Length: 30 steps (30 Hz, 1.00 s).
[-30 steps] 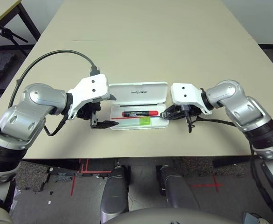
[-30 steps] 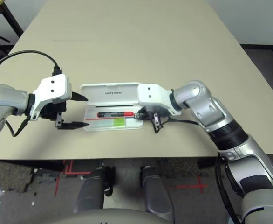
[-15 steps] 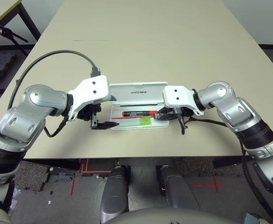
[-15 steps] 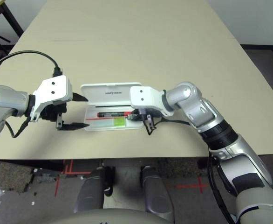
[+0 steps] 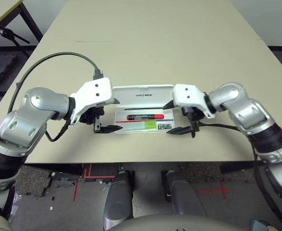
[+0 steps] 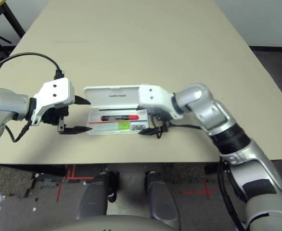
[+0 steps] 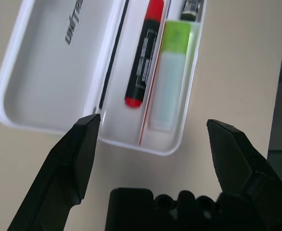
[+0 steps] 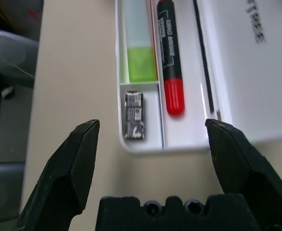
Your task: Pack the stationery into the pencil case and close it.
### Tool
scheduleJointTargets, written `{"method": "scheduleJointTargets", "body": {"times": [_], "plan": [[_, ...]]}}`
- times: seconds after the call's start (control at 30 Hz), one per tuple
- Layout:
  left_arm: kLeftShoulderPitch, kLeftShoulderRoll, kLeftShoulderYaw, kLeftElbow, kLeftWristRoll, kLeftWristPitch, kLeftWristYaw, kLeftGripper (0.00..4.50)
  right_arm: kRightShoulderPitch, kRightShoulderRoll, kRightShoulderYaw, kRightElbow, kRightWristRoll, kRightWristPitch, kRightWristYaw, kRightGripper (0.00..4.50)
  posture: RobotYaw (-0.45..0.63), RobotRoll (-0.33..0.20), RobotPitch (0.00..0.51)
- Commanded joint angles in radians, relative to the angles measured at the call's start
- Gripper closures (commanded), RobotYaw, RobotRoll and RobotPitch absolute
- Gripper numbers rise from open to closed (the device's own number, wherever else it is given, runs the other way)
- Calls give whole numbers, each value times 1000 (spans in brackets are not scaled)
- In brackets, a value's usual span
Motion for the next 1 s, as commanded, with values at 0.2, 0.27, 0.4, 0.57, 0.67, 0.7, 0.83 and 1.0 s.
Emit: {"method": "scheduleJointTargets", "body": {"times": [0.2, 0.27, 0.4, 0.57, 0.67, 0.7, 0.83, 1.0], "plan": [[39, 11, 6, 45, 15, -28, 6, 0, -13, -168, -150, 159, 116, 97, 98, 15, 11, 0, 161], [47, 12, 10, 53, 17, -31, 7, 0, 0, -201, -167, 170, 127, 97, 118, 15, 8, 0, 161], [55, 18, 19, 73, 21, -36, 8, 0, 16, -226, -183, 165, 151, 109, 126, 15, 5, 0, 160], [57, 51, 7, 131, 54, -16, 13, 608, 26, -220, -180, 151, 158, 115, 105, 0, 5, 0, 160], [54, 65, -10, 196, 104, -53, 22, 1672, 29, -214, -175, 143, 160, 118, 96, 0, 4, 0, 161], [52, 68, -14, 220, 123, -69, 26, 2121, 29, -213, -174, 142, 161, 118, 94, 0, 4, 0, 161], [39, 63, -11, 295, 171, -122, 38, 3678, 30, -213, -169, 140, 163, 118, 90, 0, 3, 0, 161], [-6, -11, 16, 383, 173, -207, 70, 4468, 35, -210, -164, 135, 159, 114, 83, 0, 1, 0, 157]]}}
